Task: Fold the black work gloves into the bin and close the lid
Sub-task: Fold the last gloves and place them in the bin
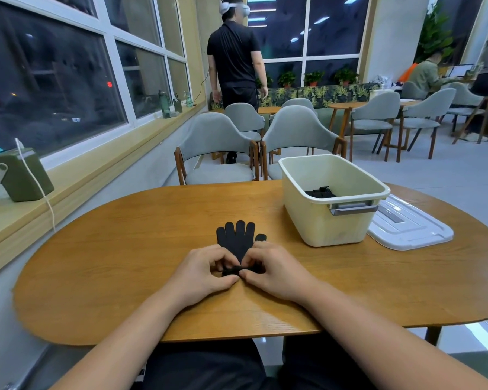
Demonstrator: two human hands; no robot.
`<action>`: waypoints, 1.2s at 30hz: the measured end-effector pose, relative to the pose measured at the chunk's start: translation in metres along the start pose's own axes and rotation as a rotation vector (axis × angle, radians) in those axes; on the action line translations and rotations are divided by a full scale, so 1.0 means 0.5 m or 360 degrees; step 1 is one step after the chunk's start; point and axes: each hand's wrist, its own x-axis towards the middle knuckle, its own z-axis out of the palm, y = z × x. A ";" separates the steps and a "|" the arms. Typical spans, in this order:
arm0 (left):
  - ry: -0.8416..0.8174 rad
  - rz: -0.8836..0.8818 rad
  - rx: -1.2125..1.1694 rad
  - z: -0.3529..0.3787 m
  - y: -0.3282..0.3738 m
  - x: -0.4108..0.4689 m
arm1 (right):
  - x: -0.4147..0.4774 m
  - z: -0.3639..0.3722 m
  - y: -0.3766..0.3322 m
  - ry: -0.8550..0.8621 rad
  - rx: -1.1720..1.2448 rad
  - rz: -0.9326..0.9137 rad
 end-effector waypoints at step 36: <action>0.0120 0.0176 0.0312 0.004 0.004 -0.004 | 0.002 0.000 0.001 0.0123 0.0056 0.0133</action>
